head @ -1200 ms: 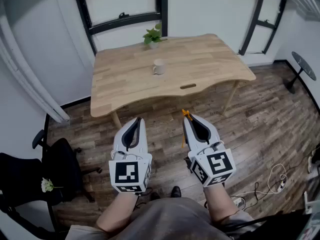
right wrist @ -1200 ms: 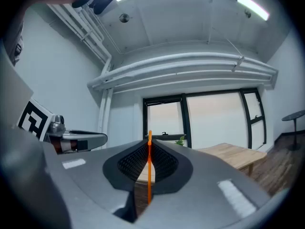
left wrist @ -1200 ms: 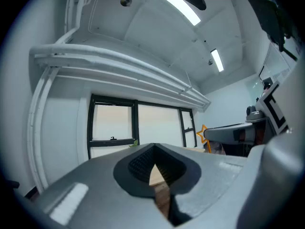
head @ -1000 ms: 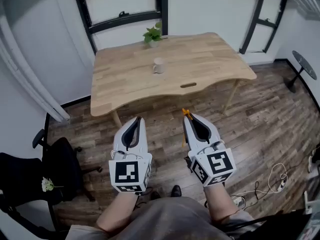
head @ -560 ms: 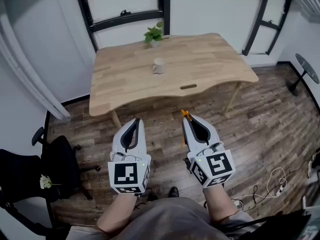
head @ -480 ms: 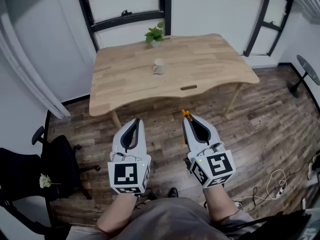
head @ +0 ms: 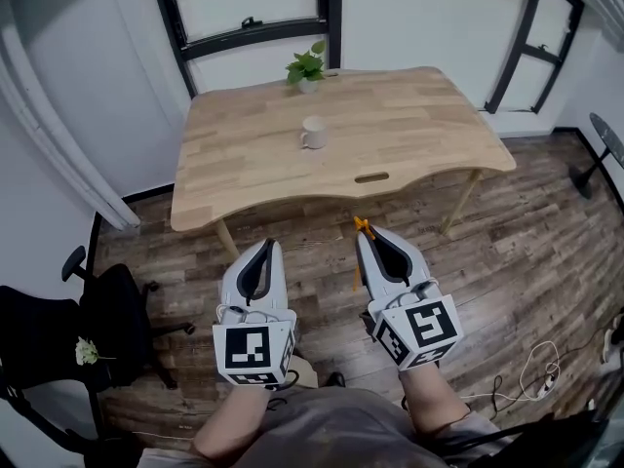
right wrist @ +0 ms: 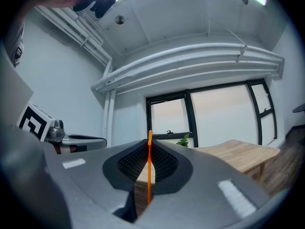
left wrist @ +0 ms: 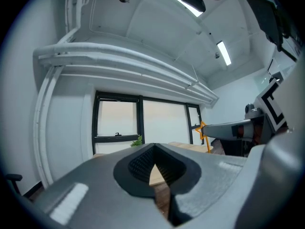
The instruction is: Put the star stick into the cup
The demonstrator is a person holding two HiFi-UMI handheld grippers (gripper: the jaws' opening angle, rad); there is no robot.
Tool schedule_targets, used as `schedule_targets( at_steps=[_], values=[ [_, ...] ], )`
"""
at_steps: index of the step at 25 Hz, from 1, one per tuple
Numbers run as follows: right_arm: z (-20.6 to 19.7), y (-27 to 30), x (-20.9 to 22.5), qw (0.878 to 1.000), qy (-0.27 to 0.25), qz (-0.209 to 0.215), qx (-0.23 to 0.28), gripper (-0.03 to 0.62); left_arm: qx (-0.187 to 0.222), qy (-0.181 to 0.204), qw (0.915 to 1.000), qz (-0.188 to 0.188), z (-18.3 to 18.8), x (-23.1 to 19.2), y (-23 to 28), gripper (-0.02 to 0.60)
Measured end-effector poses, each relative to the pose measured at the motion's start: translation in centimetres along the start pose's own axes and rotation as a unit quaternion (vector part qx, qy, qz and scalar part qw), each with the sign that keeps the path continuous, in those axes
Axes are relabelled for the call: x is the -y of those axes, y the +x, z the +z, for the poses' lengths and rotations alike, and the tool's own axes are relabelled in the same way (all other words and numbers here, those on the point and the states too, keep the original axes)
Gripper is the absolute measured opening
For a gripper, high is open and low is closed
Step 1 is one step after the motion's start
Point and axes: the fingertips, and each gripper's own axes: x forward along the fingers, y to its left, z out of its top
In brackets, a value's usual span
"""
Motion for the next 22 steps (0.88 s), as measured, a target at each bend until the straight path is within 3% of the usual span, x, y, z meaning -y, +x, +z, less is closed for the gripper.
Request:
schedule_targets(
  at_steps=[10, 22],
  values=[
    [-3.1, 10.9, 3.6, 0.999, 0.014, -0.015, -0.027, 0.046, -0.022, -0.015, 0.9994, -0.023, -3.3, -5.3, 10.6, 0.000],
    [-0.1, 23.0, 7.1, 0.999, -0.002, -0.051, -0.001, 0.046, 0.001, 0.005, 0.9972, -0.075, -1.9, -11.1, 21.9, 0.000]
  ],
)
